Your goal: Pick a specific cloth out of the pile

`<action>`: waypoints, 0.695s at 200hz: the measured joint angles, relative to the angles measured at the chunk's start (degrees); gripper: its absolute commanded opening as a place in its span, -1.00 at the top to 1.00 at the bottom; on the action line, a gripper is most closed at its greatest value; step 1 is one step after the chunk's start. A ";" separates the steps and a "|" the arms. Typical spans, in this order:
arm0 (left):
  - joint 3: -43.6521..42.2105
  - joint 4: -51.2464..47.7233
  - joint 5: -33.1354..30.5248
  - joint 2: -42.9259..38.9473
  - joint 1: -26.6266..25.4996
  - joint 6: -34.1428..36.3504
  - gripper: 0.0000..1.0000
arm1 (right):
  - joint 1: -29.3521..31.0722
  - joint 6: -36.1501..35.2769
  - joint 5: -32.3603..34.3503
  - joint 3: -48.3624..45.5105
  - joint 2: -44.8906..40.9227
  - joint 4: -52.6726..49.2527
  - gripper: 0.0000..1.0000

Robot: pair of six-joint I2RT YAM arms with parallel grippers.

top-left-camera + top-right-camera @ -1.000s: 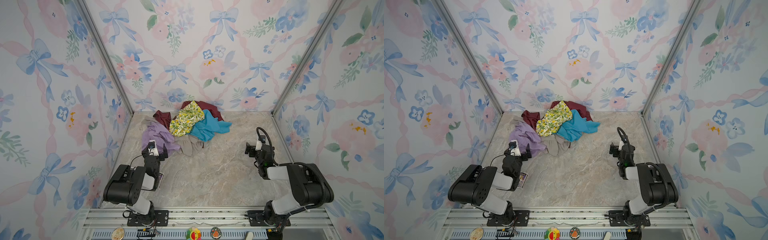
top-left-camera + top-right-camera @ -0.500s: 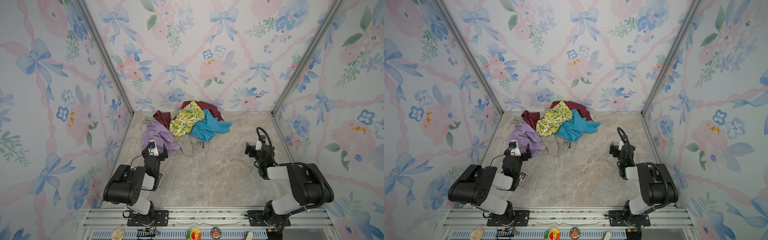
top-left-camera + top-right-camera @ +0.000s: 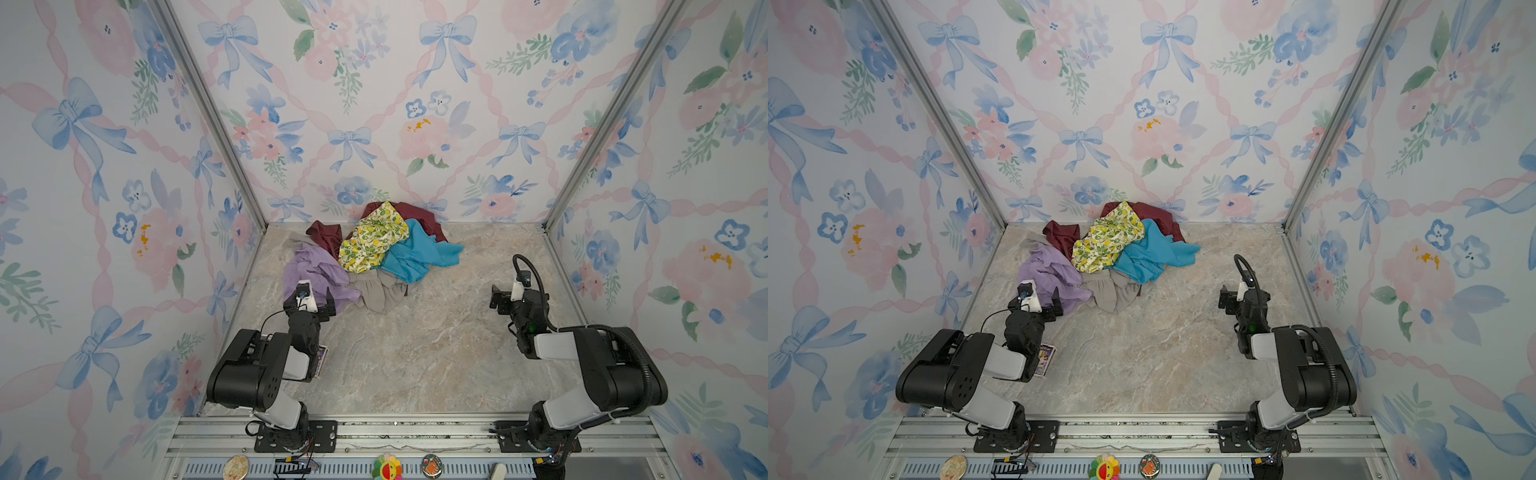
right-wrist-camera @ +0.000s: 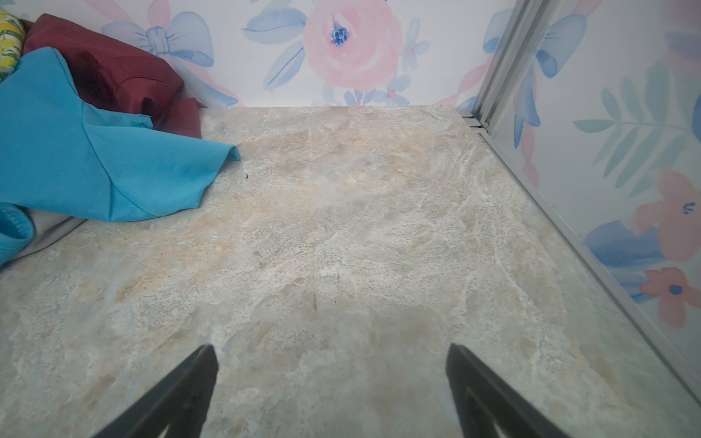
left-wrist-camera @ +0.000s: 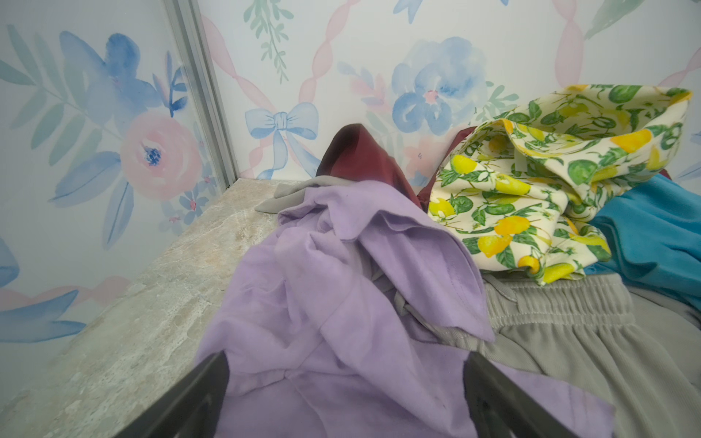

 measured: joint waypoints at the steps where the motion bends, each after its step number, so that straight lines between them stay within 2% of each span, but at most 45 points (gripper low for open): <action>1: 0.00 0.00 -0.02 -0.02 0.00 0.00 -0.96 | 0.00 0.00 -0.02 0.00 0.00 0.00 -0.94; 139: 0.59 -0.46 -0.35 0.00 0.00 -0.02 -0.96 | 0.00 0.00 -0.24 -0.02 0.00 0.02 -0.94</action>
